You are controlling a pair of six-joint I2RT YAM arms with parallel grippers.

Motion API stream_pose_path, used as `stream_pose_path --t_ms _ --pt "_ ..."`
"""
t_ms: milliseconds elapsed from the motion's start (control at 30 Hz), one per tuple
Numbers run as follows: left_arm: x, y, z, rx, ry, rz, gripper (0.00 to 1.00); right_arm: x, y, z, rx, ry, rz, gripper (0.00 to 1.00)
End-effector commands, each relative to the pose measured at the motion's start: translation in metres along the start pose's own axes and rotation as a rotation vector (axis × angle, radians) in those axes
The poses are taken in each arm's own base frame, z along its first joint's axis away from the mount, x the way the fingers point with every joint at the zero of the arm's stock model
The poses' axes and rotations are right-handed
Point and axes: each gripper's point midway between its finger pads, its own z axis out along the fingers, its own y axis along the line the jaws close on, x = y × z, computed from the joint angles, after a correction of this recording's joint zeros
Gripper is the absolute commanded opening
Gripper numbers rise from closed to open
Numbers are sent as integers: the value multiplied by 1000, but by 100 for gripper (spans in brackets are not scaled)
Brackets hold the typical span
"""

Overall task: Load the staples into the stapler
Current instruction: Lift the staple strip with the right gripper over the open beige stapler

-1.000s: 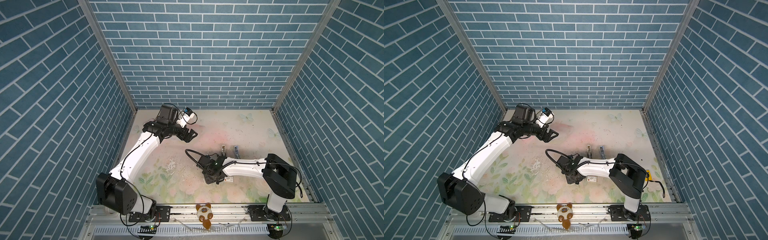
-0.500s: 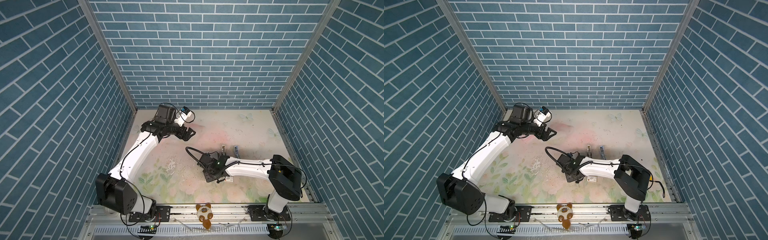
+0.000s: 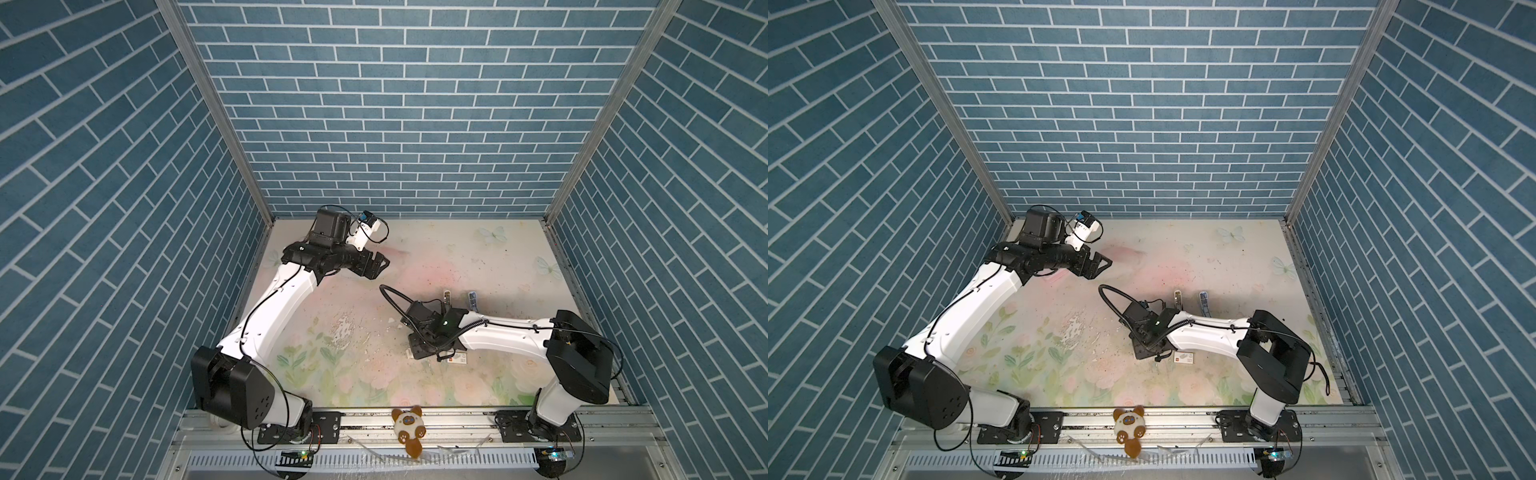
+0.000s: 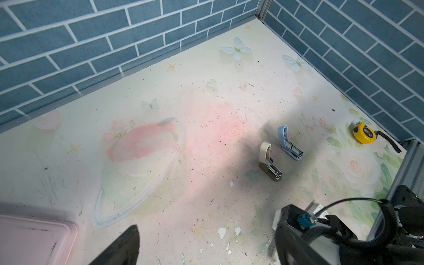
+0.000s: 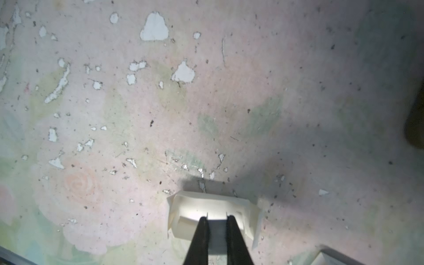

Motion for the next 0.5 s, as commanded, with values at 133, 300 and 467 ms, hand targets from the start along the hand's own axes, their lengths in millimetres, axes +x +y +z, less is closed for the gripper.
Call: stream_pose_path --t_ms 133,300,467 --pt "8 4 4 -7 -4 -25 93 -7 9 -15 -87 -27 16 3" --pt "3 6 2 -26 -13 -14 93 -20 4 -24 -94 -88 -4 3" --pt "3 10 -1 -51 -11 8 93 -42 -15 -29 -70 -197 -16 3"
